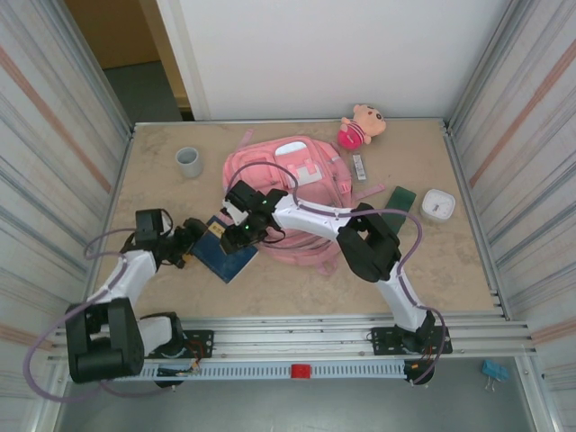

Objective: Pack books, pencil case, and school supplies into a backpack

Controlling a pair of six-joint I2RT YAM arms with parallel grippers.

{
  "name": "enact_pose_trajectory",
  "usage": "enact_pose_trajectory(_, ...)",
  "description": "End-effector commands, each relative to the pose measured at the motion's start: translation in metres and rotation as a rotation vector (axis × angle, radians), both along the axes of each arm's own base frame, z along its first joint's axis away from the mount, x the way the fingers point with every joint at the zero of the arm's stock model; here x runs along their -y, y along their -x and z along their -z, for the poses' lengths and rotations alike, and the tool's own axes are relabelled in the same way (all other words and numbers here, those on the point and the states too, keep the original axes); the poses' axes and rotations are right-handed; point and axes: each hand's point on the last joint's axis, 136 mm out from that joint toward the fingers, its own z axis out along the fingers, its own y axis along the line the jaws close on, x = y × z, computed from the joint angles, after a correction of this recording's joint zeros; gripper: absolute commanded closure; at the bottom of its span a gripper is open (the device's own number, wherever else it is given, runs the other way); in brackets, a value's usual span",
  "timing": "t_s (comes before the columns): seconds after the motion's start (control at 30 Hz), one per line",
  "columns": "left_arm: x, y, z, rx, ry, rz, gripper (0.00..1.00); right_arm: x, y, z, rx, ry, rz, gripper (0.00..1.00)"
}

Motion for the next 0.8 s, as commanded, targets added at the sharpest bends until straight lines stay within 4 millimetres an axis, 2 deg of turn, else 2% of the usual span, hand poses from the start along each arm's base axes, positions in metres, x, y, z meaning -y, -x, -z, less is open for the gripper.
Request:
enact_pose_trajectory(0.0,0.006,0.018,0.011,-0.017,0.035,-0.009,0.18,0.007,-0.012,0.022,0.056,0.094,-0.002,0.48)
enact_pose_trajectory(0.1,0.009,0.022,0.018,-0.024,0.048,-0.002,0.20,0.018,-0.020,0.038,0.065,0.146,0.027,0.53)
enact_pose_trajectory(0.23,0.013,0.019,0.025,-0.030,0.071,0.017,0.23,0.032,-0.027,0.058,0.043,0.187,0.062,0.63)
enact_pose_trajectory(0.37,0.021,0.010,0.028,-0.014,0.076,0.056,0.24,0.043,-0.027,0.083,-0.006,0.215,0.088,0.75)
enact_pose_trajectory(0.5,0.034,-0.002,0.026,0.012,0.105,0.102,0.24,0.048,-0.021,0.092,-0.041,0.213,0.088,0.79)
enact_pose_trajectory(0.6,0.050,-0.007,0.009,0.051,0.155,0.139,0.24,0.050,-0.017,0.092,-0.059,0.204,0.089,0.81)
enact_pose_trajectory(0.7,0.068,-0.010,-0.024,0.153,0.163,0.167,0.24,0.050,-0.016,0.088,-0.080,0.182,0.101,0.81)
enact_pose_trajectory(0.77,0.070,-0.010,-0.039,0.205,0.136,0.169,0.25,0.047,-0.015,0.082,-0.087,0.154,0.109,0.82)
